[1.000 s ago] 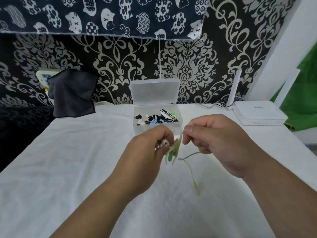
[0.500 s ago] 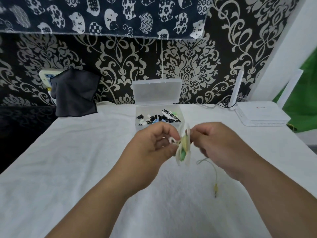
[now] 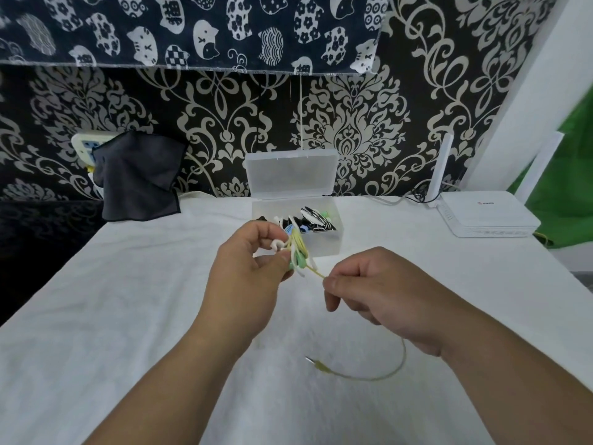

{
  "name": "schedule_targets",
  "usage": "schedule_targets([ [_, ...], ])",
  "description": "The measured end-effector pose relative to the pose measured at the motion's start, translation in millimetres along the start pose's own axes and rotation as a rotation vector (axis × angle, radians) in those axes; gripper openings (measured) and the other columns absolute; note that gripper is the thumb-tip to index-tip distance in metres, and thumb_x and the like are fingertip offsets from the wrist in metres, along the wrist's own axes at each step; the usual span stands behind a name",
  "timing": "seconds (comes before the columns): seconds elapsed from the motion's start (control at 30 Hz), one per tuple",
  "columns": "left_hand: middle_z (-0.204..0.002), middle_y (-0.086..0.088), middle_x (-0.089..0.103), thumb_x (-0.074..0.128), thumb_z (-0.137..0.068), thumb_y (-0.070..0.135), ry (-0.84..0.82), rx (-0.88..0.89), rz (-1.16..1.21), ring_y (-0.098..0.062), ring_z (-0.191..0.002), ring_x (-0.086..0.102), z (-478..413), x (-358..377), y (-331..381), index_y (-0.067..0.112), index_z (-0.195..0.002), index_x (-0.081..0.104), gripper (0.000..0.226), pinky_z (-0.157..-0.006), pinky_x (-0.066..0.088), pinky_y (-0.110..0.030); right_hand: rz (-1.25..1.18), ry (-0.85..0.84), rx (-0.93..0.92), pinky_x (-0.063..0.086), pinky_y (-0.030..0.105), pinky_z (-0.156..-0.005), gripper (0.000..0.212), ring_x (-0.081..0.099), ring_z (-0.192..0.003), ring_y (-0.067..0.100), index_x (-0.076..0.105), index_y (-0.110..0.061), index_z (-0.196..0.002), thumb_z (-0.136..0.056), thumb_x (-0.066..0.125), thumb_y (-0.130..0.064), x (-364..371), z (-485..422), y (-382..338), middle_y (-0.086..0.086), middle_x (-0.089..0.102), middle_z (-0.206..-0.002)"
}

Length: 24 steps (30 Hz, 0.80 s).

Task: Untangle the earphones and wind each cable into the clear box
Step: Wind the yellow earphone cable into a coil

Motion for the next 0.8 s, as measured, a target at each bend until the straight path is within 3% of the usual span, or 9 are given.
schedule_targets([
  [0.13,-0.092,0.0,0.066,0.064,-0.091,0.003,0.004,0.001,-0.059,-0.017,-0.071,0.071,1,1,-3,0.025,-0.084,0.066,0.023,-0.071,0.061,-0.034,-0.05,-0.067,-0.017,0.026,0.03,-0.056,0.033,0.03,-0.049,0.01,0.071,-0.015,-0.068,-0.096,0.058,-0.026,5,3,-3,-0.009,0.036,-0.05],
  [0.2,-0.08,0.001,0.063,0.065,-0.09,0.006,-0.019,0.067,-0.187,-0.009,-0.051,0.056,1,1,-1,0.029,-0.083,0.063,0.024,-0.047,0.043,-0.021,-0.073,-0.061,-0.058,0.027,0.028,-0.055,0.033,0.03,-0.05,0.011,0.073,-0.017,-0.071,-0.097,0.058,-0.029,8,4,-8,-0.01,0.036,-0.052],
  [0.23,-0.074,-0.003,0.06,0.064,-0.091,0.008,-0.047,0.089,-0.236,-0.006,-0.044,0.043,1,2,0,0.029,-0.084,0.062,0.022,-0.043,0.034,-0.017,-0.101,-0.02,-0.075,0.027,0.028,-0.054,0.032,0.03,-0.051,0.011,0.073,-0.017,-0.071,-0.097,0.058,-0.028,6,3,-10,-0.009,0.036,-0.052],
  [0.3,-0.071,-0.01,0.059,0.062,-0.093,0.011,-0.116,0.111,-0.301,-0.008,-0.043,0.031,2,5,0,0.029,-0.086,0.059,0.02,-0.043,0.028,-0.016,-0.194,0.096,-0.068,0.023,0.03,-0.053,0.034,0.027,-0.052,0.014,0.072,-0.016,-0.067,-0.097,0.058,-0.023,-4,1,-8,-0.005,0.034,-0.053],
  [0.4,-0.067,-0.001,0.061,0.059,-0.096,0.012,-0.142,0.11,-0.313,-0.008,-0.043,0.036,4,6,0,0.031,-0.087,0.056,0.021,-0.042,0.028,-0.013,-0.245,0.185,0.006,0.02,0.029,-0.052,0.037,0.024,-0.053,0.017,0.069,-0.015,-0.06,-0.095,0.058,-0.018,-16,1,-3,-0.003,0.032,-0.053],
  [0.5,-0.064,0.003,0.062,0.059,-0.096,0.012,-0.125,0.086,-0.29,-0.011,-0.046,0.04,4,4,-1,0.031,-0.085,0.056,0.022,-0.042,0.028,-0.013,-0.258,0.167,0.005,0.02,0.029,-0.052,0.037,0.023,-0.052,0.016,0.068,-0.014,-0.059,-0.094,0.058,-0.015,-17,2,-3,-0.004,0.032,-0.051],
  [0.6,-0.057,0.013,0.055,0.059,-0.096,0.016,-0.195,0.164,-0.444,-0.007,-0.046,0.04,8,11,1,0.034,-0.084,0.054,0.022,-0.044,0.034,-0.016,-0.267,0.108,-0.066,0.019,0.03,-0.053,0.036,0.023,-0.051,0.015,0.071,-0.015,-0.063,-0.096,0.055,-0.011,-12,3,-10,-0.004,0.031,-0.052],
  [0.7,-0.079,0.015,0.066,0.057,-0.097,0.019,-0.299,0.242,-0.603,-0.002,-0.072,0.061,16,23,3,0.035,-0.087,0.052,0.02,-0.064,0.052,-0.027,-0.113,0.145,-0.095,0.023,0.03,-0.053,0.032,0.025,-0.05,0.015,0.072,-0.014,-0.067,-0.096,0.057,-0.016,-12,2,-10,-0.003,0.031,-0.052],
  [0.8,-0.084,0.018,0.066,0.056,-0.097,0.018,-0.373,0.278,-0.621,-0.001,-0.082,0.062,21,28,5,0.036,-0.088,0.052,0.02,-0.068,0.049,-0.02,0.119,0.249,-0.143,0.029,0.019,-0.046,0.027,0.033,-0.045,0.008,0.073,-0.013,-0.072,-0.094,0.063,-0.025,-22,1,-9,0.002,0.041,-0.048],
])
Point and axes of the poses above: each hand's wrist, its own z-axis away from the middle knuckle, its own x-axis out of the palm, y = z × x, the point moved 5 cm from there along -z, towards the middle knuckle
